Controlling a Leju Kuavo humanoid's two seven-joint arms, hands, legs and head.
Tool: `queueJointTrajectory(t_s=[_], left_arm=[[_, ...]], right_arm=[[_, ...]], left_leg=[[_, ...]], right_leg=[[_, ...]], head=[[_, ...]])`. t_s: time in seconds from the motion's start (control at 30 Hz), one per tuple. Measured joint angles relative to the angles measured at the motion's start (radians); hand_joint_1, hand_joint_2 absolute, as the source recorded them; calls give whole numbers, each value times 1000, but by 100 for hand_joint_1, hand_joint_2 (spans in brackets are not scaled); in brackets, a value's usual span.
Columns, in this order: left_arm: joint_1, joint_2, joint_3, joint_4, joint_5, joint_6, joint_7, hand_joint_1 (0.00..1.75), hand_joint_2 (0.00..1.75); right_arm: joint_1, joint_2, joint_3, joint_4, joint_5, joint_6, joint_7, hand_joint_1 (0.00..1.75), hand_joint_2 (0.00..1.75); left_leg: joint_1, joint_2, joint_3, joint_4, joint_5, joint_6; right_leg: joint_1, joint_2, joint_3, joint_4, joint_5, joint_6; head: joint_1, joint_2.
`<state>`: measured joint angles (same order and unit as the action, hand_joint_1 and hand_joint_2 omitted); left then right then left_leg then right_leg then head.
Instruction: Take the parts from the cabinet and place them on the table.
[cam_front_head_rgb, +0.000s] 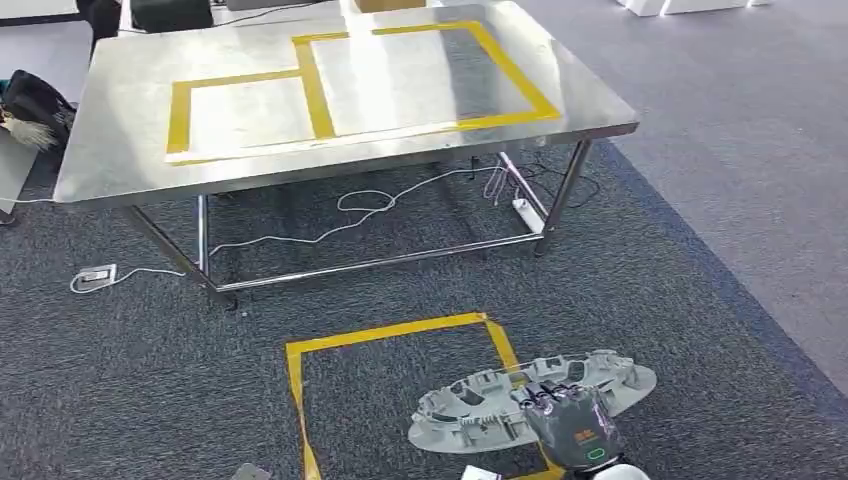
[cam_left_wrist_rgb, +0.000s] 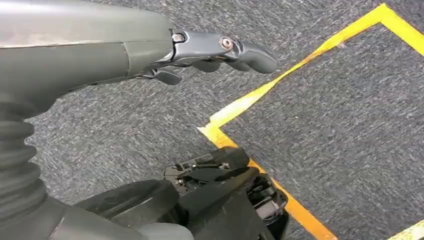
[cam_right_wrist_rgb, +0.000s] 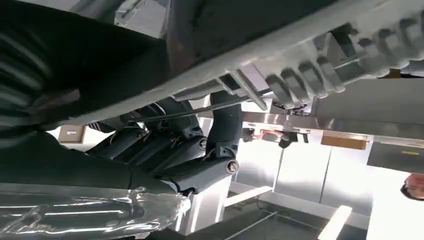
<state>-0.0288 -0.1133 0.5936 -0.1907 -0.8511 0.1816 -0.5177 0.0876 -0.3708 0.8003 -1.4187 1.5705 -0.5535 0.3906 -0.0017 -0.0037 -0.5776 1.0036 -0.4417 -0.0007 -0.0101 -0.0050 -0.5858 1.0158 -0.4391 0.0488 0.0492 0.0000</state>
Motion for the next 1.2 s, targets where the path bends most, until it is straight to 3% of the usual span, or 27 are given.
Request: queueJointTrajectory(t_s=[0.17, 0.23, 0.3, 0.37, 0.4, 0.43, 0.47, 0.5, 0.53, 0.57, 0.6, 0.63, 0.67, 0.77, 0.8, 0.9, 1.03, 1.07, 1.13, 1.2], left_arm=[[0, 1, 7, 0, -3, 0, 0, 0, 175], [0, 2, 8, 0, -3, 0, 0, 0, 175], [0, 1, 8, 0, -6, 1, 0, 0, 175], [-1, 2, 8, 0, -6, 1, 0, 0, 175], [-2, 0, 8, 0, -6, 1, 0, 0, 175], [-2, 0, 9, 0, -7, 1, 0, 0, 175], [-1, 0, 9, 0, -7, 1, 0, 0, 175], [0, 0, 9, 0, -7, 1, 0, 0, 175], [0, 0, 9, 0, -8, 1, 0, 0, 175], [-1, 0, 9, 0, -8, 1, 0, 0, 175], [-1, -1, 9, 0, -8, 1, 0, 0, 175], [-2, 2, 9, 0, -8, 1, 0, 0, 175], [-2, 3, 10, 0, -8, 1, 0, 0, 175], [4, 3, 11, 0, -9, 0, 0, 0, 175], [3, 5, 13, 0, -9, 0, 0, 0, 175], [3, 5, 14, 0, -10, 0, 0, 0, 175], [2, 4, 15, 0, -10, 0, 0, 0, 175], [2, 4, 15, 0, -10, 0, 0, 0, 175], [2, 3, 15, 0, -10, 0, 0, 0, 175], [2, 2, 16, 0, -10, 0, 0, 0, 175]], right_arm=[[-24, -2, 13, 5, 0, 11, 41, 175, 175], [-36, -2, 23, 6, 0, 14, 54, 175, 175], [-43, -6, 30, 7, 0, 14, 64, 175, 175], [-50, -8, 36, 10, 0, 14, 65, 175, 175], [-52, -8, 42, 11, 0, 15, 65, 175, 175], [-51, -8, 45, 12, 0, 15, 65, 175, 175], [-51, -9, 49, 15, 0, 15, 65, 175, 175], [-52, -9, 53, 18, 0, 14, 66, 175, 175], [-52, -9, 56, 20, 0, 13, 68, 175, 175], [-52, -10, 60, 21, 0, 13, 70, 175, 175], [-53, -10, 62, 23, 0, 12, 73, 175, 175], [-56, -10, 64, 27, 0, 11, 75, 175, 175], [-59, -10, 68, 30, 0, 8, 76, 175, 175], [-65, -10, 76, 37, 0, 6, 80, 175, 175], [-67, -10, 77, 39, 0, 4, 83, 175, 175], [-72, -10, 79, 47, 0, 1, 90, 175, 175], [-72, -10, 85, 52, 0, 1, 91, 175, 175], [-71, -10, 87, 53, 0, 1, 91, 175, 175], [-70, -10, 89, 54, 0, 1, 93, 175, 175], [-70, -10, 91, 56, 0, 1, 96, 175, 175]], left_leg=[[-9, 0, -2, 3, -3, 12], [-13, -1, -6, 2, -2, 21], [-2, -8, 7, -23, 13, 31], [0, -15, 8, -24, 15, 36], [0, -20, 8, -24, 15, 36], [0, -27, 7, -23, 15, 36], [0, -34, 8, -23, 15, 36], [1, -45, 8, -23, 15, 34], [4, -58, 9, -22, 14, 30], [9, -72, 10, -19, 12, 24], [13, -83, 10, -13, 9, 17], [11, -90, 4, -10, 7, 6], [8, -103, -3, 2, 5, 0], [12, -113, -6, -14, 17, -15], [13, -112, -3, -11, 15, -11], [11, -110, -4, -18, 22, 18], [13, -102, -4, -22, 24, 17], [14, -102, -4, -23, 23, 11], [18, -102, -4, -25, 23, -26], [19, -102, -5, -25, 22, -32]], right_leg=[[-9, 0, -1, -2, 4, 10], [-13, -3, 2, -9, 7, 19], [-11, -2, -4, -1, -1, 25], [-10, 1, -49, 101, -68, 25], [-11, 1, -93, 200, -112, 26], [-11, 1, -127, 273, -140, 28], [-11, 1, -146, 309, -146, 29], [-13, 1, -140, 297, -127, 30], [-14, 3, -109, 236, -87, 31], [-17, 9, -60, 140, -39, 33], [-24, 35, -11, 47, -2, 39], [-29, 83, 9, 18, -34, 44], [-28, 72, 14, 11, -28, 27], [-20, 56, 6, 19, -24, 6], [-26, 58, 6, 15, -21, 10], [-25, 58, 4, 15, -21, 9], [-16, 61, 1, 16, -20, -4], [-15, 61, 1, 16, -20, -5], [-13, 60, 0, 17, -21, -5], [-13, 60, 0, 17, -21, -5]], head=[[0, 0], [-2, 0], [1, 0], [5, 0], [3, 0], [4, 0], [5, 0], [4, 0], [5, 0], [4, 0], [5, 0], [6, 0], [10, 0], [4, 0], [4, 0], [-2, 0], [-2, 0], [-1, 0], [-1, 0], [0, 0]])
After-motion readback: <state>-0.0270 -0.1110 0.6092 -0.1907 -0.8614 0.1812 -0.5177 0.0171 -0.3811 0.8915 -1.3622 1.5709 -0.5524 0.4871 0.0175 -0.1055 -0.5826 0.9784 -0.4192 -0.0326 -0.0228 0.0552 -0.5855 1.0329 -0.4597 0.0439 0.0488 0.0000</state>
